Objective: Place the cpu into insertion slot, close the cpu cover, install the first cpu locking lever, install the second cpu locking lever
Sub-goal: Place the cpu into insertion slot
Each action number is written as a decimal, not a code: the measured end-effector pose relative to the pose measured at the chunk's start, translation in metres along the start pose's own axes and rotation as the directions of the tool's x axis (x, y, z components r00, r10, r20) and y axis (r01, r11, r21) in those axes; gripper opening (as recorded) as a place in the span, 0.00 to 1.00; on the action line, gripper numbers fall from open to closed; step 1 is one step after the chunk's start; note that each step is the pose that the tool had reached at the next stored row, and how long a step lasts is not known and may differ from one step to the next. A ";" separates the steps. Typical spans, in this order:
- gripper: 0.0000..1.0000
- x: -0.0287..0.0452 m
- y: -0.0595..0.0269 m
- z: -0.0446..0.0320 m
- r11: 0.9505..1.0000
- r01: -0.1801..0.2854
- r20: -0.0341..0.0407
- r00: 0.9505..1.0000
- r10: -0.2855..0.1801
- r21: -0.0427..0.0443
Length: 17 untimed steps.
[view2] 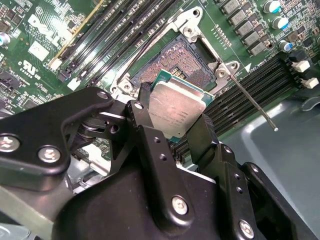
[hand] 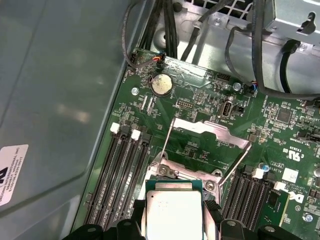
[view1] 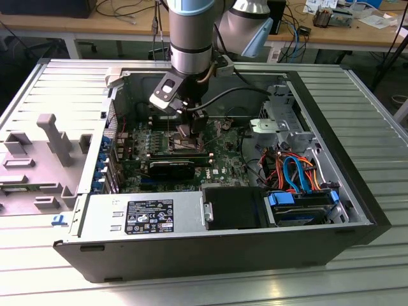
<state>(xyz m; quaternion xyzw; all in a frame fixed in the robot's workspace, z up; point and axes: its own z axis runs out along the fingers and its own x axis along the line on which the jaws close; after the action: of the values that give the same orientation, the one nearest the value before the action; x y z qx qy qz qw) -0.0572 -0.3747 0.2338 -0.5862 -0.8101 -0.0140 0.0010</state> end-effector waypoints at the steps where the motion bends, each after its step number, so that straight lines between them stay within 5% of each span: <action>1: 0.54 0.0000 0.0000 0.0001 1.000 -0.002 0.000 1.000 0.002 0.000; 17: 0.54 0.0000 0.0000 0.0013 0.999 -0.043 0.001 0.999 0.043 -0.001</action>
<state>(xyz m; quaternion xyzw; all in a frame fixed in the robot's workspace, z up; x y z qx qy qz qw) -0.0572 -0.3747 0.2325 -0.6035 -0.7973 -0.0140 0.0007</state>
